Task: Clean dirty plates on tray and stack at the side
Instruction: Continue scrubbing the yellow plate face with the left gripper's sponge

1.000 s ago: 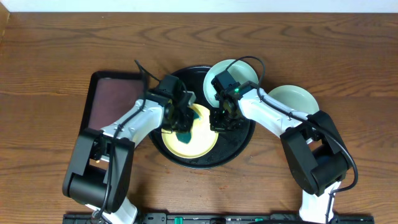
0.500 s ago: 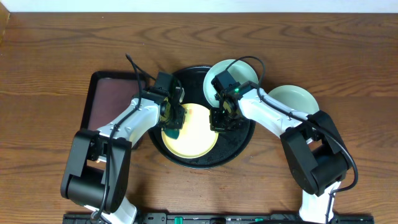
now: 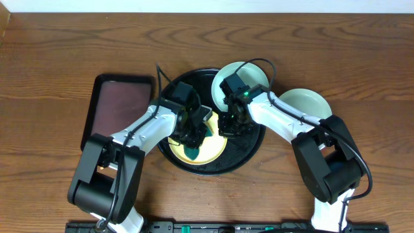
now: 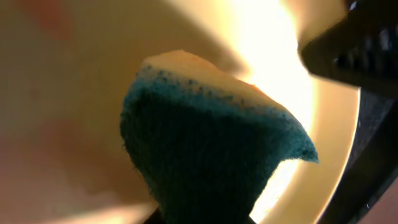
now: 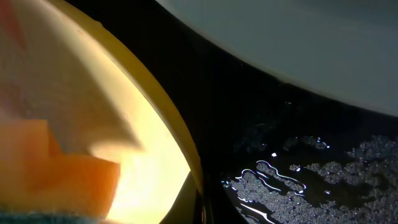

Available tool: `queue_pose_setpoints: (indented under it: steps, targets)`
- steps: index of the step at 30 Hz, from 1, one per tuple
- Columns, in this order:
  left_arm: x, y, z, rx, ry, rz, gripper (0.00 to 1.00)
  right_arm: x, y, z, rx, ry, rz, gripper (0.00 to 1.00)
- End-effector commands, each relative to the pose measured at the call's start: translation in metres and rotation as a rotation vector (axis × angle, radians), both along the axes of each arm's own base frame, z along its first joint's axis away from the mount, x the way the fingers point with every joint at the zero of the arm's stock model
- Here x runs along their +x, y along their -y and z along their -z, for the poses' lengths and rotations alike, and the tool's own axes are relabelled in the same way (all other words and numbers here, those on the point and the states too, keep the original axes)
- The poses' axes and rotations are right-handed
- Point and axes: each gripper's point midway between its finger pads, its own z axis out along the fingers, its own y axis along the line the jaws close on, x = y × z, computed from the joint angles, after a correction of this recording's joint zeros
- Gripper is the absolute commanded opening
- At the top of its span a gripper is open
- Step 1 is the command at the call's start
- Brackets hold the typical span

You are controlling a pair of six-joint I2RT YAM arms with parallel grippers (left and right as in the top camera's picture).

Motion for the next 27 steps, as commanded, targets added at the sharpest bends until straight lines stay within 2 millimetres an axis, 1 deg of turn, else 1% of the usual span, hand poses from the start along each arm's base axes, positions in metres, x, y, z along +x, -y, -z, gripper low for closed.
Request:
queue_pose_setpoints:
  steps: [1,5,10,12,14,16,18,21,22,23,24,25,27]
  targets:
    - [0.010,-0.007,0.007,0.027,0.031,-0.019,0.08,0.004,0.000,0.004,-0.007,0.003,-0.005,0.01]
    - [0.041,-0.019,0.008,0.108,0.155,-0.093,0.08,0.004,0.000,0.004,-0.007,0.002,-0.005,0.01]
    - [0.081,-0.041,0.003,0.221,0.310,-0.266,0.08,0.004,0.000,0.004,-0.007,0.003,-0.005,0.01]
    - [0.090,-0.051,0.001,0.267,0.345,-0.353,0.08,0.004,0.000,0.004,-0.007,0.003,-0.005,0.01]
    - [0.092,-0.065,0.000,0.323,0.353,-0.450,0.08,0.004,0.000,0.004,-0.007,0.002,-0.005,0.01]
    - [0.085,-0.074,0.003,0.360,0.321,-0.523,0.08,0.004,0.000,0.004,-0.007,0.003,-0.005,0.01]
    - [0.071,-0.078,0.007,0.386,0.260,-0.554,0.08,0.004,0.000,0.004,-0.007,0.003,-0.005,0.01]
    - [0.037,-0.081,0.015,0.425,0.120,-0.512,0.08,0.004,0.000,0.004,-0.006,0.004,-0.008,0.01]
    - [0.029,-0.080,0.016,0.424,0.087,-0.503,0.08,0.004,0.000,0.004,-0.006,0.004,-0.008,0.01]
    - [0.021,-0.078,0.017,0.419,0.047,-0.489,0.08,0.004,0.000,0.004,-0.006,0.004,-0.008,0.01]
    - [0.010,-0.072,0.018,0.393,-0.003,-0.450,0.08,0.004,0.000,0.004,-0.006,0.004,-0.008,0.01]
    - [0.005,-0.068,0.018,0.371,-0.029,-0.424,0.08,0.004,0.000,0.004,-0.006,0.004,-0.008,0.01]
    - [-0.009,-0.050,0.017,0.280,-0.103,-0.343,0.08,0.004,0.000,0.004,-0.006,0.004,-0.008,0.01]
